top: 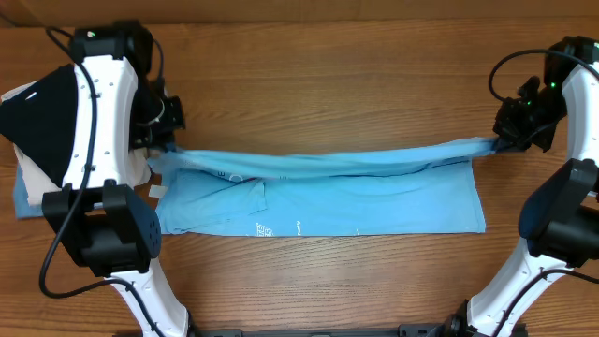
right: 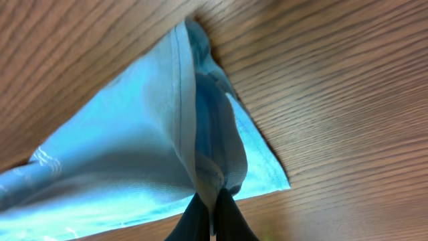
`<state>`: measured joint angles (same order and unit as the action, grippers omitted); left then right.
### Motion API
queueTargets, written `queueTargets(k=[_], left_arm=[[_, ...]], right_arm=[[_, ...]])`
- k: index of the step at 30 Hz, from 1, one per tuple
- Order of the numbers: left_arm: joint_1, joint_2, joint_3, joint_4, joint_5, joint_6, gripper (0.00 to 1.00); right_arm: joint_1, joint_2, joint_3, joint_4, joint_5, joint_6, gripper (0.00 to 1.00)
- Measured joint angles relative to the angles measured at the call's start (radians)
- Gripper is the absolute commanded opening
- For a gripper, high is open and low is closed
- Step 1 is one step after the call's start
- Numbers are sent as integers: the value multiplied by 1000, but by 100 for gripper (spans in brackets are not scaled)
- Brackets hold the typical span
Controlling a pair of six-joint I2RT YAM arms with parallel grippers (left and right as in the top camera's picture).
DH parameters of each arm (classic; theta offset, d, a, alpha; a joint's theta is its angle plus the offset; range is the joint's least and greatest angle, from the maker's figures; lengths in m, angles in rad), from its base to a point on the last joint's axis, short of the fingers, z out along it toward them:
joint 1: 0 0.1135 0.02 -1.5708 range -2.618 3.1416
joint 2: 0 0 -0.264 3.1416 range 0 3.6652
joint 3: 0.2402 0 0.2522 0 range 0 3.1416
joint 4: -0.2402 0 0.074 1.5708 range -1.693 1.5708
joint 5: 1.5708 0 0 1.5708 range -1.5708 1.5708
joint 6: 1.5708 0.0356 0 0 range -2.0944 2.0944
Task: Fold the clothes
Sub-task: 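Lift the top edge with both grippers and fold it down over the bottom, then lower the folded strip onto the table holding both ends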
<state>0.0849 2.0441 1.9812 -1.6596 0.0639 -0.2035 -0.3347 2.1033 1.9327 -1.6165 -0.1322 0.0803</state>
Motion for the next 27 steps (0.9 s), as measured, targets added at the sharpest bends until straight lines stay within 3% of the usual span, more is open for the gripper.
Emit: queueTargets(k=[16, 27], left_arm=[[-55, 1, -228, 3, -63, 0, 4], [-56, 1, -417, 80, -114, -8, 4]], right_arm=[[34, 0, -254, 28, 34, -2, 4], [30, 0, -274, 12, 150, 69, 4]])
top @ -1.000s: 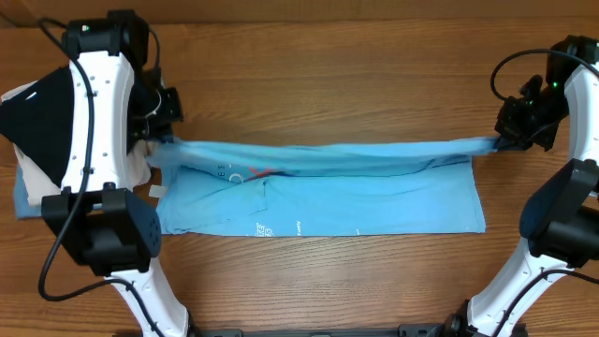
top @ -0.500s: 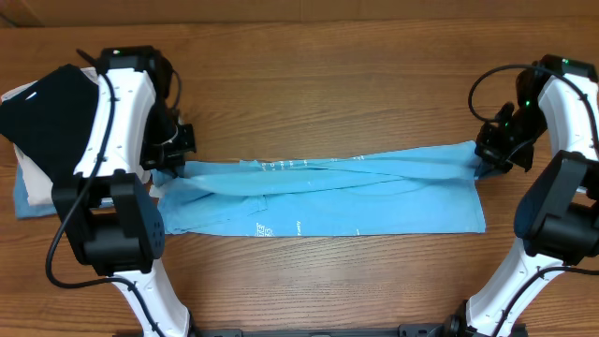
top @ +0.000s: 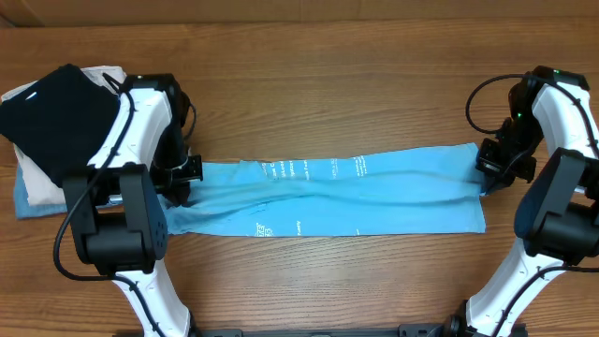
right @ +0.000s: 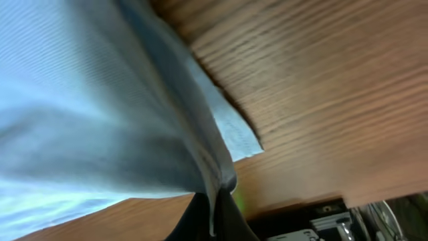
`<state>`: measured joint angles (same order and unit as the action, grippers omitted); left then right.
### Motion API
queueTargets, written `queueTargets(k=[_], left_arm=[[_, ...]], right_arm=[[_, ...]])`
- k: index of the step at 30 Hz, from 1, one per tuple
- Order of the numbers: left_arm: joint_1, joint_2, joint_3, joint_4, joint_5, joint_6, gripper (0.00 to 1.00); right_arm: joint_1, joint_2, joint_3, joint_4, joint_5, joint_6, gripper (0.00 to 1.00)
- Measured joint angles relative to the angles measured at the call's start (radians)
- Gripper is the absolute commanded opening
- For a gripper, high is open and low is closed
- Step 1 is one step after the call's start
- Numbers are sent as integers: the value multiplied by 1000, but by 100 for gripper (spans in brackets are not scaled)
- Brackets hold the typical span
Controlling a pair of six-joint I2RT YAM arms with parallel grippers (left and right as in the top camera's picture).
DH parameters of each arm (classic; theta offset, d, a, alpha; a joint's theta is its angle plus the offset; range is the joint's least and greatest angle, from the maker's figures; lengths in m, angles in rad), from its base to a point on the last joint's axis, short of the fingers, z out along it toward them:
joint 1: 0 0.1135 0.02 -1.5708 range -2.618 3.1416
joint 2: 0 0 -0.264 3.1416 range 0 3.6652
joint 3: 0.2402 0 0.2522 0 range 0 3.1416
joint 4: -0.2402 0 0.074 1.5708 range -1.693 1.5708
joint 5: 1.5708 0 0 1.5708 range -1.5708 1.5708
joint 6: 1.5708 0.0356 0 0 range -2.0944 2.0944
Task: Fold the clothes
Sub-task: 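Lower the folded strip onto the table holding both ends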
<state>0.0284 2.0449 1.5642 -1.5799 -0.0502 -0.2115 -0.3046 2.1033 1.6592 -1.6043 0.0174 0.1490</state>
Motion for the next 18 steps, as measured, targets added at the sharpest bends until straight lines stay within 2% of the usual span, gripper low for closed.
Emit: queueTargets(k=[18], left_arm=[[0, 0, -25, 35, -15, -23, 4]], right_arm=[[-10, 0, -43, 0, 24, 27, 4]])
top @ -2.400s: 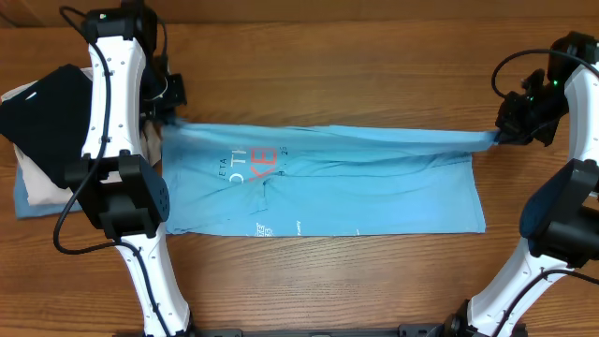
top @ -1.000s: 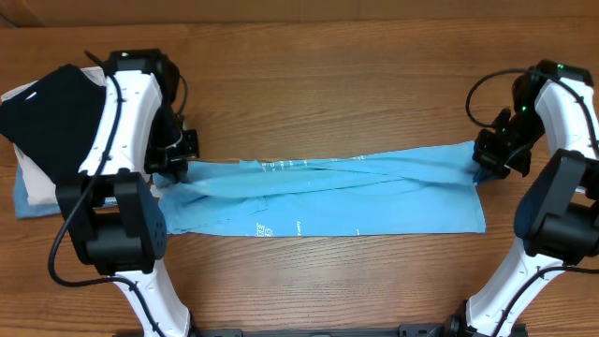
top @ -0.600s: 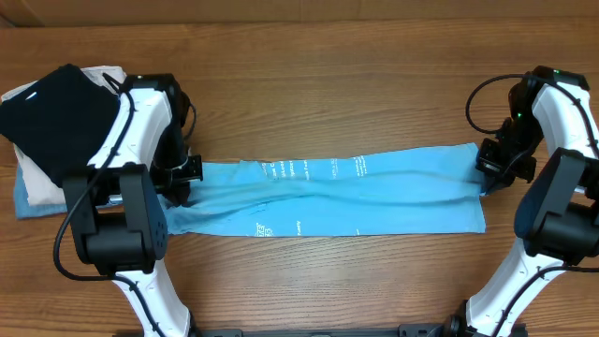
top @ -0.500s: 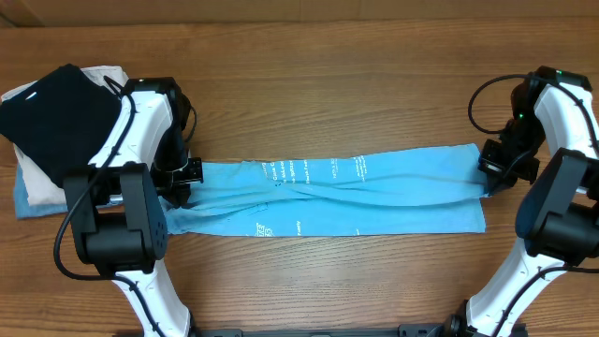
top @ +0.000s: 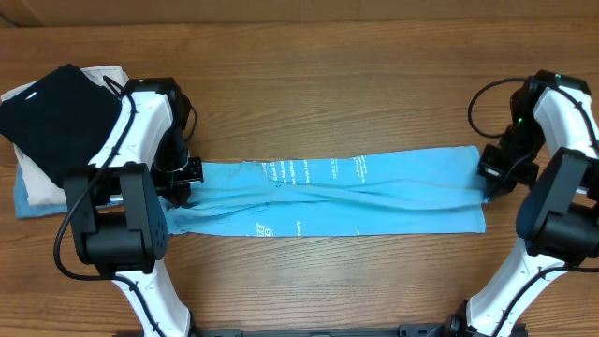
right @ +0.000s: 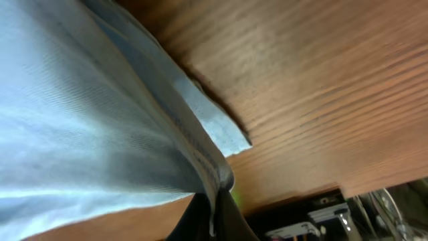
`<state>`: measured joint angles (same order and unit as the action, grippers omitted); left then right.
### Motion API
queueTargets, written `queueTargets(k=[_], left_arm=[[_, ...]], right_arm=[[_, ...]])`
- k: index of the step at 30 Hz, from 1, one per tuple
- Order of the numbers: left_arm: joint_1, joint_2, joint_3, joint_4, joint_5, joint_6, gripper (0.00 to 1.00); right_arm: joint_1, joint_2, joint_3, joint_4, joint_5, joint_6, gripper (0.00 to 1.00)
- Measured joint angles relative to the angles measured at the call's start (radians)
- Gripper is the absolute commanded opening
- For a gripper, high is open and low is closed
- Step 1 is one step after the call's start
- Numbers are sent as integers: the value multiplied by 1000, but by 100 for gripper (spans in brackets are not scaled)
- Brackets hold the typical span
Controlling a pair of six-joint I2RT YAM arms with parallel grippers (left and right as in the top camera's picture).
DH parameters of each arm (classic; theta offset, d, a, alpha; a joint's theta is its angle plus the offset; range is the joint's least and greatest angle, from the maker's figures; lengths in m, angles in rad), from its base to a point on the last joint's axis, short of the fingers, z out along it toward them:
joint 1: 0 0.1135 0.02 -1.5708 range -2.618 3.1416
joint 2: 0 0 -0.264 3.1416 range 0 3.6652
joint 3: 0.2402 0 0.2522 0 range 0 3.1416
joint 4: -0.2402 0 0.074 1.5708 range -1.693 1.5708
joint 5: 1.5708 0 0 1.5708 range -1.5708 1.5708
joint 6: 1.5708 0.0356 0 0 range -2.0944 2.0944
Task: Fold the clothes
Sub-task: 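Lower the folded strip onto the table holding both ends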
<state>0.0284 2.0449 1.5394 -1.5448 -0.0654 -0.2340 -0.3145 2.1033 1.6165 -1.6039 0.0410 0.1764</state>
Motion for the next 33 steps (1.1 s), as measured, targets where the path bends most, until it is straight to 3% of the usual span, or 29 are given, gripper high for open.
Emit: queueTargets(k=[15, 23, 27, 30, 33], left_arm=[[0, 0, -1, 13, -23, -1, 4], [0, 0, -1, 11, -91, -52, 4], [0, 0, -1, 13, -124, -87, 16], [-1, 0, -1, 11, -138, -105, 35], [-1, 0, -1, 4, -142, -109, 36]], right_arm=[[43, 0, -220, 109, -11, 4, 5], [43, 0, -231, 132, 20, 32, 9], [43, 0, -231, 141, 32, 41, 9], [43, 0, -231, 146, 38, 46, 9], [43, 0, -231, 150, 39, 49, 9]])
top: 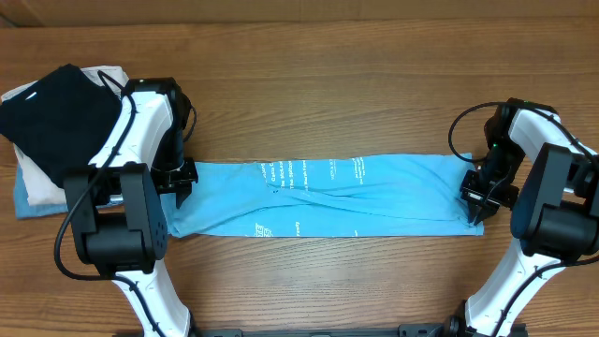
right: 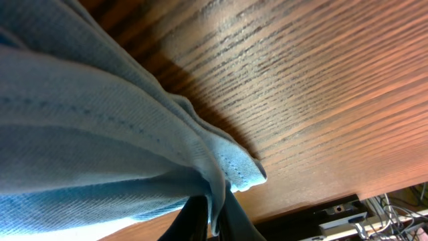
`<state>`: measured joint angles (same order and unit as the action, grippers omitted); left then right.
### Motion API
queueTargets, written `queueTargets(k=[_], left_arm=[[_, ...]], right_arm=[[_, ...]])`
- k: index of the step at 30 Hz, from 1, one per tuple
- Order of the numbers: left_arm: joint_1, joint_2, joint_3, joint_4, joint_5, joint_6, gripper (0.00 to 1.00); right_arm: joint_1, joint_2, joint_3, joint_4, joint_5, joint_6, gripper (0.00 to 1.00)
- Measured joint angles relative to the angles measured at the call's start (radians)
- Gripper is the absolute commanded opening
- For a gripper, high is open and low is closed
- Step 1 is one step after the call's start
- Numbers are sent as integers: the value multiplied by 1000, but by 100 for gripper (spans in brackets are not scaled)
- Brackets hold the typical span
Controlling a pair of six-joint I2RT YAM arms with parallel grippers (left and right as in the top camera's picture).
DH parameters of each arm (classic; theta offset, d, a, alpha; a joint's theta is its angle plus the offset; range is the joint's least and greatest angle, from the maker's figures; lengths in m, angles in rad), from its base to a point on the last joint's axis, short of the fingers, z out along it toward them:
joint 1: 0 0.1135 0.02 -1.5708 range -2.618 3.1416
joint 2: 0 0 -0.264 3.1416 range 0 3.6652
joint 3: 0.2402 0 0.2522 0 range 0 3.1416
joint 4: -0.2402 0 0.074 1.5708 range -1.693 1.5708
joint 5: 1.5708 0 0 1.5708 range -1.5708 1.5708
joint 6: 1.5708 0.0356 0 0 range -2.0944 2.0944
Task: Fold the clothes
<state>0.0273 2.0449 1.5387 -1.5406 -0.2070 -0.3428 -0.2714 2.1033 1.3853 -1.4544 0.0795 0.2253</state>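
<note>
A light blue garment [top: 328, 195] lies as a long folded strip across the middle of the wooden table, white print showing on top. My right gripper [top: 475, 198] is at its right end, low near the front corner, shut on the cloth edge [right: 221, 175]; in the right wrist view the blue fabric is pinched between the black fingertips [right: 215, 224]. My left gripper [top: 174, 178] is at the strip's left end, down on the cloth; the overhead view does not show how its jaws stand.
At the far left lies a stack of folded clothes: a black one [top: 47, 108] on top of a beige one [top: 33, 183] and a blue one [top: 28, 204]. Bare wooden table [top: 328, 84] extends behind and in front of the strip.
My right gripper has moved toward the front of the table, carrying the right end's upper edge down near the front right corner. The left gripper has stayed where it was.
At first both grippers held the garment's far edge lifted and stretched behind the spread cloth. Then that edge was brought forward over the rest, making a narrower strip. By now the right end has come down close to the front edge.
</note>
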Motion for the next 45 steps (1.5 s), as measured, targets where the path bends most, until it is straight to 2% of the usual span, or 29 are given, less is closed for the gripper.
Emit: queueTargets(k=[6, 11, 16, 24, 31, 35, 45], left_arm=[[-8, 0, 0, 8, 13, 1, 36], [-8, 0, 2, 74, 55, 2, 37], [-8, 0, 6, 139, 117, 12, 46], [-16, 0, 7, 245, 188, 40, 46], [-96, 0, 7, 299, 232, 81, 47], [-142, 0, 7, 308, 239, 89, 47], [-195, 0, 7, 308, 249, 91, 47]], right_arm=[[0, 0, 0, 5, 0, 3, 9], [0, 0, 0, 8, -1, 4, 10], [0, 0, 0, 21, -1, 6, 10], [0, 0, 0, 34, -2, 7, 13], [0, 0, 0, 40, -1, 7, 17], [0, 0, 0, 51, -2, 8, 24], [0, 0, 0, 56, 18, 22, 25]])
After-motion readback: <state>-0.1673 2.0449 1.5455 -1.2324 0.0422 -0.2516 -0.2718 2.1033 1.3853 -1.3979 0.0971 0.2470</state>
